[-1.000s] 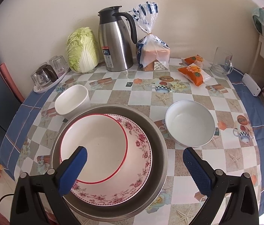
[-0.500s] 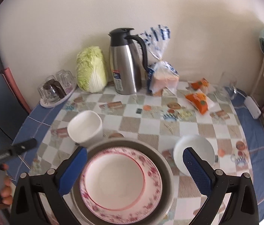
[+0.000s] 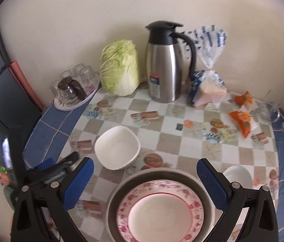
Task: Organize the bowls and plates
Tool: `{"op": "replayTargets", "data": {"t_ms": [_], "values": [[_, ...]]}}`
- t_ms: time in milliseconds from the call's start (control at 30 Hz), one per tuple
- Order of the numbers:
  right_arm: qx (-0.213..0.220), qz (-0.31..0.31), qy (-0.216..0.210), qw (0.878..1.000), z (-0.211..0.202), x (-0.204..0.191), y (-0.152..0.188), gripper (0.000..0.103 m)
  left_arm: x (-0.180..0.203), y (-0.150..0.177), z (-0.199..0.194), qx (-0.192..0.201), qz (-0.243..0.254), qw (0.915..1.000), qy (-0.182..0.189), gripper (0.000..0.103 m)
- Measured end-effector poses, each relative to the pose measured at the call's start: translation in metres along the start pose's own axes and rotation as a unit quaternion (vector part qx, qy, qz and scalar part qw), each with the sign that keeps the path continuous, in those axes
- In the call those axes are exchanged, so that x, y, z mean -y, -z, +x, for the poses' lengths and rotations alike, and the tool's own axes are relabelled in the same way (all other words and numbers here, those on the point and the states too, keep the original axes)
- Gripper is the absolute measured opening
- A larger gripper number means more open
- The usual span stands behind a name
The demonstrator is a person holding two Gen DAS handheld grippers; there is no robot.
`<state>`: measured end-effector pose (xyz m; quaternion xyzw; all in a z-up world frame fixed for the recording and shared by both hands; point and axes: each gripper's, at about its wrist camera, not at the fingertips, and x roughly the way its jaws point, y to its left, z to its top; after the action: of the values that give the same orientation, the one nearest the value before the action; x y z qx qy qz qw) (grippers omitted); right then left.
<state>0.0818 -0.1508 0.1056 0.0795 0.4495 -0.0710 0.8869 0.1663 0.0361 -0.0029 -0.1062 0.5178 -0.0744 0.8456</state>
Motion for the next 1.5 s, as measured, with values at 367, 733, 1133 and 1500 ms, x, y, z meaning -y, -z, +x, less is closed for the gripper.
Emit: {"op": "replayTargets", "data": {"t_ms": [367, 733, 1133, 1500], "values": [[-0.032, -0.002, 0.032, 0.999, 0.025, 0.004, -0.016, 0.103, 0.020, 0.027, 0.043, -0.041, -0.049, 0.9980, -0.004, 0.097], [-0.097, 0.004, 0.043, 0.994, 0.109, -0.007, -0.028, 0.075, -0.006, 0.008, 0.069, -0.053, -0.079, 0.9946, 0.040, 0.089], [-0.163, 0.004, 0.044, 0.986, 0.176, -0.021, -0.017, 0.029, 0.002, 0.007, 0.096, -0.072, -0.088, 0.9879, 0.105, 0.048], [-0.159, -0.015, 0.056, 0.986, 0.194, -0.026, -0.014, 0.009, 0.014, 0.004, 0.100, -0.050, -0.075, 0.9899, 0.110, 0.030]]}}
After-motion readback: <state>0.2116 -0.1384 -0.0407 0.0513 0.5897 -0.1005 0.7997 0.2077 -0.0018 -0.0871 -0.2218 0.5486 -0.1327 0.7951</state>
